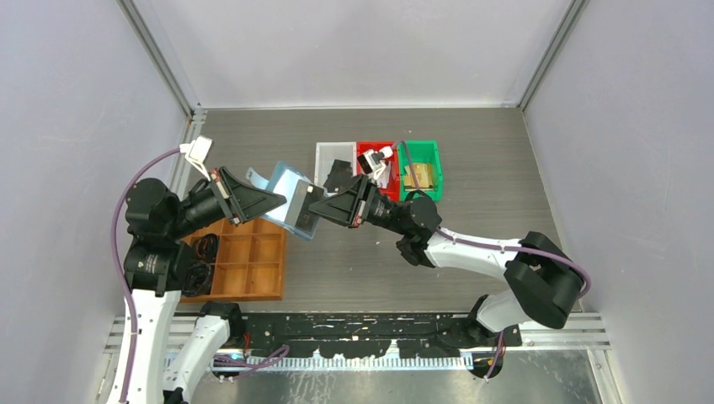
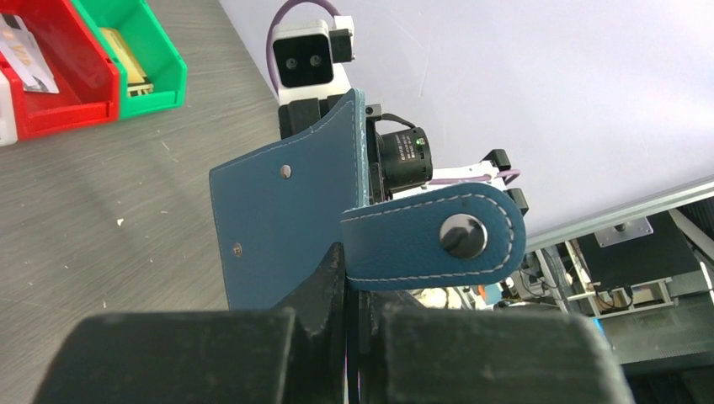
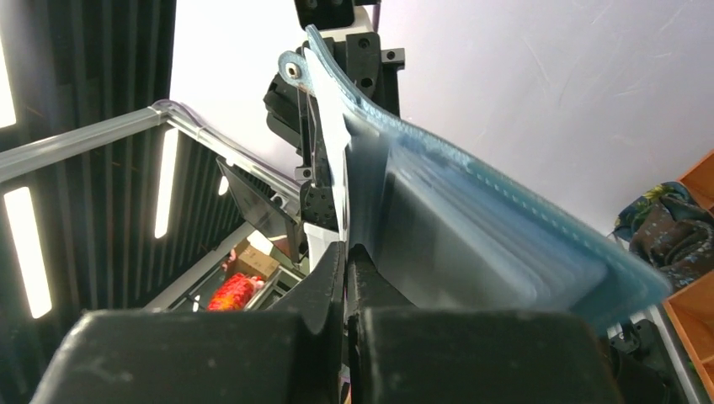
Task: Take the credit cards out of the card holder
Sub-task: Remove the credit card from the card holder, then place the credit card in the storage box.
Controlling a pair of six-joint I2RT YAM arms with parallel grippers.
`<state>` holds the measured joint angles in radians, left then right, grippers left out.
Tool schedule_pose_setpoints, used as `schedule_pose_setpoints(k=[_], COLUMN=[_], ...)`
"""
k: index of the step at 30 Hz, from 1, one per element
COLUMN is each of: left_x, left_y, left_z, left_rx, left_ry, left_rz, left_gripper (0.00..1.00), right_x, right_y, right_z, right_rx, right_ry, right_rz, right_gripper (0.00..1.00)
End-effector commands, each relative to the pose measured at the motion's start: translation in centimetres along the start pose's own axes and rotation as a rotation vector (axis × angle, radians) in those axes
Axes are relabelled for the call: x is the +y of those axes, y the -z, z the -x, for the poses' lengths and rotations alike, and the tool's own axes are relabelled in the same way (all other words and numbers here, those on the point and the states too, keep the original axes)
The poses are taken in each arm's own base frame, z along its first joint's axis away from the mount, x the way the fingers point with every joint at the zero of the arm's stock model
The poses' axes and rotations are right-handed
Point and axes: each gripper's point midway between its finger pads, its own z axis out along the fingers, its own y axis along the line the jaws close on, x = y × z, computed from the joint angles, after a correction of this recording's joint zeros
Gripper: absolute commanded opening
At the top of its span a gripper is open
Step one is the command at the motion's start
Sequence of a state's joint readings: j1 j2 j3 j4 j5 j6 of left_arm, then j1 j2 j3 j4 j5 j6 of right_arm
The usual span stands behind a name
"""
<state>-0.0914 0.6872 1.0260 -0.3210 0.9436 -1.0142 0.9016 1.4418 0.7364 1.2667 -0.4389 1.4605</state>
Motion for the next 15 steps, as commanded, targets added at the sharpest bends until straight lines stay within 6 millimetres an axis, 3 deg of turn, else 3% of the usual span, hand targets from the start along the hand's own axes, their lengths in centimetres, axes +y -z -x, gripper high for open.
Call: schedule_pose_setpoints(k=[1, 5, 9, 13, 15], left_x=[-2.6, -2.4, -1.1, -0.3, -0.3], left_y=[0.6, 1.0, 1.6, 2.3, 2.6], left_z=[1.1, 1.1, 0.9, 0.0, -0.9], left_rx=[-0.039, -0.036, -0.023, 0.013, 0.042], left_ry=[-0.155, -0.242, -0.367, -0.452, -0.473], left_rz=[-0.038, -0.003, 0.068, 0.105, 0.093], left_gripper=[0.0, 0.0, 0.0, 0.0, 0.0], right_x=[2.0, 0.7, -0.1, -4.1, -5.0], right_y=[1.2, 3.6, 7.1, 10.4, 10.7], right_z=[-0.2, 0.9, 4.7, 7.6, 9.1], right_rx=[-0.012, -0.019, -0.078, -0.075, -0.044], right_ry=[0.08, 0.075, 0.108, 0.213, 0.291], right_rz=[0.027, -0.068, -0.219, -0.57, -0.697], right_gripper=[0.01, 0.01, 0.01, 0.01, 0.01])
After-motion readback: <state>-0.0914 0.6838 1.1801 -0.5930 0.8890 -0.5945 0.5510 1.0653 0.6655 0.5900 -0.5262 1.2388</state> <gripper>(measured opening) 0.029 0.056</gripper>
